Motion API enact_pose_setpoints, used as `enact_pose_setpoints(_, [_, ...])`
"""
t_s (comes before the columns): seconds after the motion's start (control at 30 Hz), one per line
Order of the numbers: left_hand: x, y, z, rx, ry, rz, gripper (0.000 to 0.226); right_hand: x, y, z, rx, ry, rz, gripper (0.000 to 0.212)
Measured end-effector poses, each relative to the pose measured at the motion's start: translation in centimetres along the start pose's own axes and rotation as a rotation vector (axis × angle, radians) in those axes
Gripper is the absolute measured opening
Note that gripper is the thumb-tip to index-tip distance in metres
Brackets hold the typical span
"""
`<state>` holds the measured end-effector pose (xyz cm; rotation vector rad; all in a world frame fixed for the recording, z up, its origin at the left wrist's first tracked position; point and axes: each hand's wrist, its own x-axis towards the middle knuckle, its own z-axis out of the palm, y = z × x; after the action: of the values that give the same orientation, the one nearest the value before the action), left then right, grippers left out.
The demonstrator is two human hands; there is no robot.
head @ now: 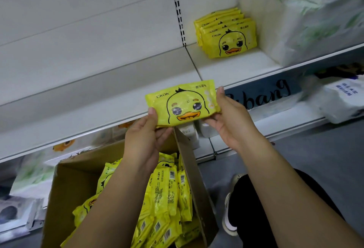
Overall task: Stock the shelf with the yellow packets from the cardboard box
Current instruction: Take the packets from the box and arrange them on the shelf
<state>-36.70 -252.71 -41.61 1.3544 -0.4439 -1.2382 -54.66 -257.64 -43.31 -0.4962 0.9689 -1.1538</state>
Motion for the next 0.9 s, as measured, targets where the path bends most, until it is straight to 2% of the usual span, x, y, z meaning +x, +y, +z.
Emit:
enact_pose_setpoints(0.07, [0.4, 0.3, 0.5, -0.020, 0.002, 0.019, 0.026, 0.1, 0.3, -0.4, -0.099, -0.002, -0.034, 0.025])
enact_pose_setpoints(0.17, [0.6, 0.4, 1.2, 0.031, 0.008, 0.053, 0.028, 0.1, 0.0, -0.9, -0.167, 0.032, -0.126, 0.026])
enact_pose_setpoints(0.3, [0.4, -0.2, 1.4, 0.242, 0.019, 0.150, 0.032, 0.3, -0.8, -1.6, -0.287, 0.108, -0.267, 0.029])
enact_pose_setpoints(0.43, [0.5, -0.8, 1.4, 0.296, 0.001, 0.172, 0.034, 0.5, -0.9, -1.9, -0.273, 0.162, -0.264, 0.029])
enact_pose_setpoints(0.57, [0.9, -0.8, 1.7, 0.259, -0.019, 0.121, 0.030, 0.6, -1.2, -2.6, -0.249, 0.110, -0.267, 0.027])
enact_pose_setpoints(0.63, [1.4, -0.1, 2.1, 0.204, -0.074, 0.069, 0.033, 0.8, -1.8, -3.1, -0.256, 0.078, -0.283, 0.025])
enact_pose_setpoints(0.73, [2.4, 0.8, 3.4, 0.216, -0.226, 0.001, 0.057, 1.4, -2.6, -4.2, -0.284, 0.070, -0.300, 0.024])
enact_pose_setpoints(0.8, [2.7, 0.9, 4.7, 0.333, -0.282, 0.010, 0.053, 1.8, -3.1, -4.7, -0.312, 0.079, -0.309, 0.025])
enact_pose_setpoints(0.9, [3.4, 0.2, 6.6, 0.423, -0.280, 0.040, 0.044, 2.5, -3.9, -5.6, -0.352, 0.135, -0.335, 0.026])
